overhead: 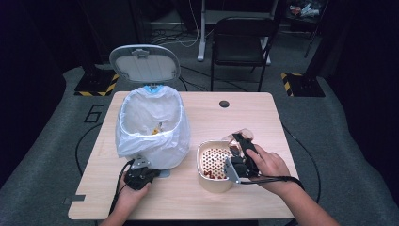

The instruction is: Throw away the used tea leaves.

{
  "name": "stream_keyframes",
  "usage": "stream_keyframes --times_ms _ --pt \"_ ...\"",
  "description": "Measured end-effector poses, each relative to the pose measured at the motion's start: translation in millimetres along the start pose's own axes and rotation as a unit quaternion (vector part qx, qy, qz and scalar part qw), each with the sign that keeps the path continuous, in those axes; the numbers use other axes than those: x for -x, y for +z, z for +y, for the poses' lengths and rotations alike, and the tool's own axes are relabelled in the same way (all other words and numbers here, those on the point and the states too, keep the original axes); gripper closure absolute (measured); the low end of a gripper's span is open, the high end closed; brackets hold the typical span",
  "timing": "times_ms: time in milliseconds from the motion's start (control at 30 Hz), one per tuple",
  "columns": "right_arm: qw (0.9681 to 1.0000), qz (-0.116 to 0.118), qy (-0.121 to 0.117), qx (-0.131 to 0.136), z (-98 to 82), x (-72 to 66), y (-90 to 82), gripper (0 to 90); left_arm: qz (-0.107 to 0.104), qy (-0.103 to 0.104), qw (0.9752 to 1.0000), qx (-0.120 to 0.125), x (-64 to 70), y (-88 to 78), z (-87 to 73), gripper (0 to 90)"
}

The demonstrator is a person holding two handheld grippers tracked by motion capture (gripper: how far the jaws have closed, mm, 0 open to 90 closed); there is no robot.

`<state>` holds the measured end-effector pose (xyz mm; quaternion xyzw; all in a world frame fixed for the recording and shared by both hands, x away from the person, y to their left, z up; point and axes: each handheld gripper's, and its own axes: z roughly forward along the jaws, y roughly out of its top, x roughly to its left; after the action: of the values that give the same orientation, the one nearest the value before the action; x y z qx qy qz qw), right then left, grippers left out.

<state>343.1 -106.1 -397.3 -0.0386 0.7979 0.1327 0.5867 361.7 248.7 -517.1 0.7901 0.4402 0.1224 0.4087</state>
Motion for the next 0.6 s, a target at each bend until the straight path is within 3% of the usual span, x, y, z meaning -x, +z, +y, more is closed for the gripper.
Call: stream_keyframes --times_ms 67,100,133,200,233,367,600 --pt "0.9999 0.001 -0.017 0.0 2.0 -3.0 0.2 43.8 0.0 0.0 1.0 0.0 0.0 0.0 0.0 90.0" --pt "1.0 0.001 -0.004 -0.004 2.3 -6.9 -0.2 43.8 0.0 0.0 1.0 0.0 0.0 0.0 0.0 90.0" --pt "0.9998 0.003 -0.021 0.001 3.3 -4.8 0.9 43.8 0.0 0.0 1.0 0.0 0.2 0.0 0.0 90.0" --pt "0.9997 -0.001 -0.025 -0.003 4.0 -6.4 1.8 43.8 0.0 0.0 1.0 0.0 0.2 0.0 0.0 90.0" --pt "0.9992 -0.006 -0.038 0.0 4.5 -6.4 2.8 43.8 0.0 0.0 1.0 0.0 0.2 0.0 0.0 90.0" --pt "0.9988 -0.008 -0.048 -0.002 6.3 -9.3 4.0 43.8 0.0 0.0 1.0 0.0 0.0 0.0 0.0 90.0" --pt "0.9938 -0.012 -0.111 -0.009 9.5 -10.2 6.7 44.3 -0.001 0.002 1.0 0.0 -0.2 0.0 0.0 90.0"
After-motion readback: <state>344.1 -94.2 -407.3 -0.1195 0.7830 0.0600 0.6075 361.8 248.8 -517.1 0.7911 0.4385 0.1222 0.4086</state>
